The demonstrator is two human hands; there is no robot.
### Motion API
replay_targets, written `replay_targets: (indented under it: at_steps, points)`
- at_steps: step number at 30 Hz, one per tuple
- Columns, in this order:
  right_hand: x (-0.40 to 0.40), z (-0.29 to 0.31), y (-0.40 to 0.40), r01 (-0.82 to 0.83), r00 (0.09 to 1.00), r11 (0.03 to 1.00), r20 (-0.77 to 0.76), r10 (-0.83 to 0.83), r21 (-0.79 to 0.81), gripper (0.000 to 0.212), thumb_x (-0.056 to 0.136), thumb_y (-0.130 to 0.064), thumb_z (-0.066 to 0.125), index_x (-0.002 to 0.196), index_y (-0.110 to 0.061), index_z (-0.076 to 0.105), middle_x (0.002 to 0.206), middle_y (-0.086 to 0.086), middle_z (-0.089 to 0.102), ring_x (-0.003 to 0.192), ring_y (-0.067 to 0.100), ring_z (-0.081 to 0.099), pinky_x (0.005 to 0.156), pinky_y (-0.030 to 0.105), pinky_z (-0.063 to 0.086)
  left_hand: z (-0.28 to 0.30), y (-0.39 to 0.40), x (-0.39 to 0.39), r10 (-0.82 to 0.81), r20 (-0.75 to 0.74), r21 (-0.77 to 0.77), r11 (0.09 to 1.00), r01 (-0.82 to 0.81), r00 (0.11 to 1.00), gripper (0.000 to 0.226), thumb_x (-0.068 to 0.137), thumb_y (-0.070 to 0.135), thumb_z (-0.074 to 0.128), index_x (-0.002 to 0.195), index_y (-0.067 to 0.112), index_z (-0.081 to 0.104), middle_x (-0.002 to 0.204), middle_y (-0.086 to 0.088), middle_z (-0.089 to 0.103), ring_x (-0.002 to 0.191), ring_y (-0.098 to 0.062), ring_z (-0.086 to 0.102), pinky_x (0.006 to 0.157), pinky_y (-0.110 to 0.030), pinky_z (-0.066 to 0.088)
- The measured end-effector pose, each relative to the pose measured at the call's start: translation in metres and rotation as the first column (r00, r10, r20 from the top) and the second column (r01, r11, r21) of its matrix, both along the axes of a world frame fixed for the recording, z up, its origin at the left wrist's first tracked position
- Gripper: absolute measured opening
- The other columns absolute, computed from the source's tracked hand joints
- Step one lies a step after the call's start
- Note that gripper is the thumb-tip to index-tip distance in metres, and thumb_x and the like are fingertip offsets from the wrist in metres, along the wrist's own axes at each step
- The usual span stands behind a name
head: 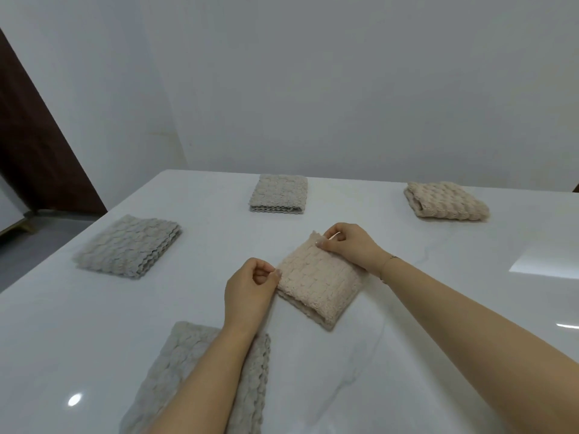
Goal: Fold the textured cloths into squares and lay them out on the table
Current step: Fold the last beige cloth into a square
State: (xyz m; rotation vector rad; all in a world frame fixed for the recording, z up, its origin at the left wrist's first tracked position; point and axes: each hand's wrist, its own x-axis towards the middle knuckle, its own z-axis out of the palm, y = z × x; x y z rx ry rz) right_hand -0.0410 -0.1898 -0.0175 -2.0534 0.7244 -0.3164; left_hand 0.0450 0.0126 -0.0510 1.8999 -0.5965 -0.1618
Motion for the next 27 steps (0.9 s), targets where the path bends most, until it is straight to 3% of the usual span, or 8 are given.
replay_targets:
  at_steps: [5, 10, 12, 14, 16, 21, 24, 27]
  points:
    - [-0.017, 0.004, 0.005, -0.005, 1.0, 0.985, -0.018, 0.002, -0.172, 0.037, 0.088, -0.033, 0.064, 0.12, -0.018, 0.056, 0.111, -0.004, 0.055, 0.092, 0.011, 0.053, 0.072, 0.019, 0.041, -0.001, 0.0, 0.001, -0.008, 0.046, 0.021, 1.0, 0.007, 0.999, 0.016, 0.082, 0.014, 0.067, 0.095, 0.02, 0.058, 0.095, 0.006, 0.063, 0.085, -0.01, 0.06, 0.075, -0.022, 0.047]
    - [-0.051, 0.009, 0.008, -0.096, 0.995, 0.951, -0.05, 0.085, -0.294, 0.042, 0.094, -0.035, 0.053, 0.134, -0.021, 0.047, 0.137, -0.007, 0.046, 0.125, 0.01, 0.042, 0.097, 0.019, 0.029, 0.021, -0.012, -0.02, -0.233, 0.487, 0.175, 0.97, 0.167, 0.842, 0.036, 0.085, 0.031, 0.045, 0.116, 0.018, 0.057, 0.124, 0.006, 0.05, 0.114, -0.012, 0.044, 0.095, -0.029, 0.033]
    - [-0.055, 0.006, 0.009, -0.163, 0.983, 0.933, -0.137, 0.125, -0.319, 0.046, 0.095, -0.036, 0.052, 0.138, -0.021, 0.043, 0.142, -0.006, 0.043, 0.128, 0.013, 0.041, 0.103, 0.023, 0.031, 0.026, -0.024, -0.035, -0.398, 0.459, 0.373, 0.898, 0.234, 0.794, 0.049, 0.091, 0.04, 0.033, 0.131, 0.018, 0.051, 0.143, 0.001, 0.042, 0.132, -0.016, 0.035, 0.108, -0.033, 0.025]
    - [-0.058, 0.001, 0.01, -0.209, 0.966, 0.903, -0.222, 0.132, -0.374, 0.049, 0.095, -0.037, 0.051, 0.14, -0.021, 0.04, 0.145, -0.004, 0.041, 0.13, 0.015, 0.041, 0.108, 0.029, 0.031, 0.018, -0.034, -0.044, -0.522, 0.329, 0.597, 0.761, 0.255, 0.787, 0.057, 0.099, 0.044, 0.022, 0.149, 0.017, 0.025, 0.159, -0.003, 0.014, 0.146, -0.016, 0.009, 0.118, -0.037, 0.007]
    - [-0.063, -0.001, 0.011, -0.219, 0.959, 0.908, -0.248, 0.134, -0.356, 0.051, 0.094, -0.038, 0.052, 0.141, -0.022, 0.039, 0.144, -0.005, 0.043, 0.13, 0.015, 0.04, 0.108, 0.03, 0.031, 0.006, -0.036, -0.048, -0.571, 0.215, 0.729, 0.634, 0.259, 0.792, 0.061, 0.101, 0.046, 0.016, 0.153, 0.019, 0.001, 0.16, -0.001, -0.01, 0.146, -0.014, -0.012, 0.118, -0.039, -0.009]
    - [-0.065, -0.002, 0.008, -0.173, 0.965, 0.937, -0.242, 0.1, -0.303, 0.049, 0.088, -0.04, 0.062, 0.132, -0.021, 0.049, 0.13, -0.004, 0.053, 0.121, 0.018, 0.049, 0.102, 0.035, 0.038, -0.002, -0.032, -0.05, -0.557, 0.224, 0.762, 0.612, 0.213, 0.8, 0.073, 0.093, 0.063, 0.006, 0.151, 0.023, -0.01, 0.158, 0.002, -0.021, 0.144, -0.013, -0.022, 0.116, -0.038, -0.017]
    - [-0.059, 0.002, 0.006, -0.125, 0.964, 0.952, -0.262, 0.049, -0.28, 0.057, 0.084, -0.038, 0.068, 0.133, -0.016, 0.05, 0.135, 0.0, 0.049, 0.125, 0.019, 0.045, 0.105, 0.038, 0.037, -0.001, -0.032, -0.052, -0.565, 0.233, 0.777, 0.597, 0.197, 0.791, 0.1, 0.067, 0.077, -0.019, 0.151, 0.023, -0.012, 0.158, 0.0, -0.021, 0.144, -0.014, -0.021, 0.115, -0.038, -0.016]
    - [-0.053, 0.005, 0.004, -0.076, 0.959, 0.968, -0.285, 0.005, -0.239, 0.05, 0.079, -0.037, 0.072, 0.122, -0.014, 0.06, 0.12, -0.001, 0.056, 0.112, 0.02, 0.053, 0.098, 0.038, 0.044, -0.001, -0.032, -0.05, -0.563, 0.221, 0.779, 0.594, 0.203, 0.796, 0.088, 0.079, 0.073, -0.007, 0.151, 0.022, -0.011, 0.158, -0.001, -0.02, 0.144, -0.014, -0.02, 0.116, -0.039, -0.015]
